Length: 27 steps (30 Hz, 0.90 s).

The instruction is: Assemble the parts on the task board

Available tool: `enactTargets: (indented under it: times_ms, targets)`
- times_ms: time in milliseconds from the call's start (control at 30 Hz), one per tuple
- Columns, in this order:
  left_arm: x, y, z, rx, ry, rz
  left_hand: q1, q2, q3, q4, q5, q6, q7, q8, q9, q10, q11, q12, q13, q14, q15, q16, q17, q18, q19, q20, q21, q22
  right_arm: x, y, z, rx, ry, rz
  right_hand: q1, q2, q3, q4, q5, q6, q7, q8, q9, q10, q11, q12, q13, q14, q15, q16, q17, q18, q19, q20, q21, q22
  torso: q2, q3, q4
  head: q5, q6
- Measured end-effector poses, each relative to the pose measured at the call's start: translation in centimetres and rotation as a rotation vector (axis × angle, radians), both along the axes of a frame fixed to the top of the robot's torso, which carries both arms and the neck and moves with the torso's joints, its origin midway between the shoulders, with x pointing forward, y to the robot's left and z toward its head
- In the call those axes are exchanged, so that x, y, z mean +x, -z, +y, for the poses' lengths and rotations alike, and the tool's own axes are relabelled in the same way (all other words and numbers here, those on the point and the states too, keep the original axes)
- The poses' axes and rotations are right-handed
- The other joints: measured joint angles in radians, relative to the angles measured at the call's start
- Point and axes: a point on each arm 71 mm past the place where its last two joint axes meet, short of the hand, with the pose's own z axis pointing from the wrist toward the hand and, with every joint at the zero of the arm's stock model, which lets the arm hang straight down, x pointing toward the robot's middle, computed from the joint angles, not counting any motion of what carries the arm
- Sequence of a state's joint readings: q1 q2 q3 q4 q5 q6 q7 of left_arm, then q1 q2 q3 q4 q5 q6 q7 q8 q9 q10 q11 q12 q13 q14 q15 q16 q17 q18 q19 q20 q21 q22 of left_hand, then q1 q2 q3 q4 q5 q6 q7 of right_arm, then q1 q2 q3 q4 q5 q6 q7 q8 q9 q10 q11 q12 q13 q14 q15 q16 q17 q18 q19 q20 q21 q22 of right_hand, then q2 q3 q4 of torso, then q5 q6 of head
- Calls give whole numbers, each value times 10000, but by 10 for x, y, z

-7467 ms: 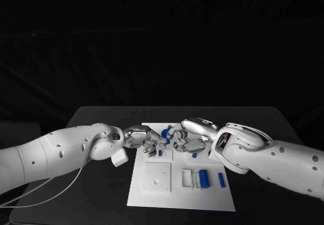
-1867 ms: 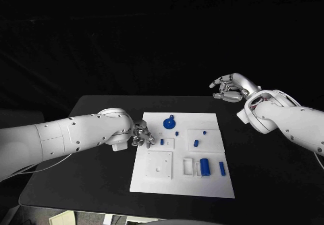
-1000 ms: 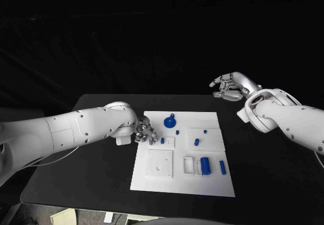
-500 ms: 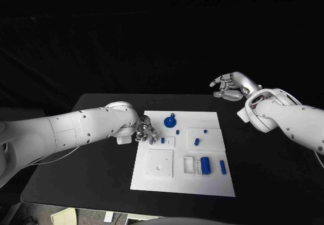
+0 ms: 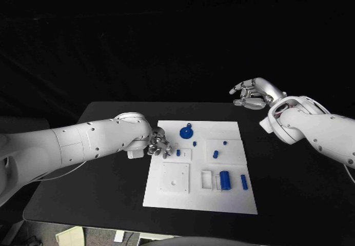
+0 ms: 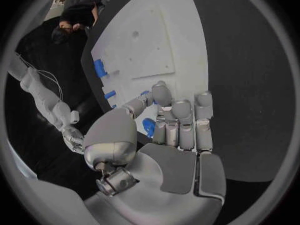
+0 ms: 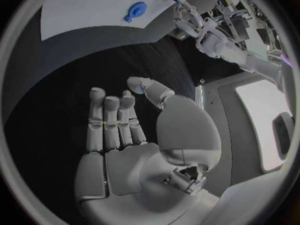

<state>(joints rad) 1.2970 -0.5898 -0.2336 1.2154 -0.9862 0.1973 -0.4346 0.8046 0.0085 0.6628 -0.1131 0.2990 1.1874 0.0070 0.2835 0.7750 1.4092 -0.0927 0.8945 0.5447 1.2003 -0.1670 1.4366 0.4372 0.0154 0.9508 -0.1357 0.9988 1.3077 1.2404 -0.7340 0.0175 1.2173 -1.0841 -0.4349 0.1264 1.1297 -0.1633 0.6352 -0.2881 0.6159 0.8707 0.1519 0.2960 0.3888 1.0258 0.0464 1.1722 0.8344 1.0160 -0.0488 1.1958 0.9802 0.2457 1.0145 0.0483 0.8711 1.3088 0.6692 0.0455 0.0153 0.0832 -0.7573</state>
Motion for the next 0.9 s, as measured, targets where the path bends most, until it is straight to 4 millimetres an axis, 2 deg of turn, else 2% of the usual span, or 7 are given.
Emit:
enactTargets:
  times_ms: [667,900]
  targets:
    - [0,2,2,26,0,-55,-72,23,9,-12,-22,-33,33,-1,7,-15,17,0,1,-20,-21,0,-9,1,0,0,0,-2,0,0,2,15,-52,46,0,0,54,-2,0,1,-8,0,0,0,0,0,0,-1,1,0,-8,2,0,0,0,0,-4,2,3,53,9]
    - [0,3,1,-7,-8,-107,-70,25,38,-9,-98,-68,68,-48,13,-15,19,0,2,-20,-21,0,-9,0,0,0,0,-2,0,0,3,14,-65,56,0,0,53,-2,0,-12,-24,0,0,0,0,0,0,-14,13,0,-8,3,-1,1,0,0,-4,5,17,31,16]
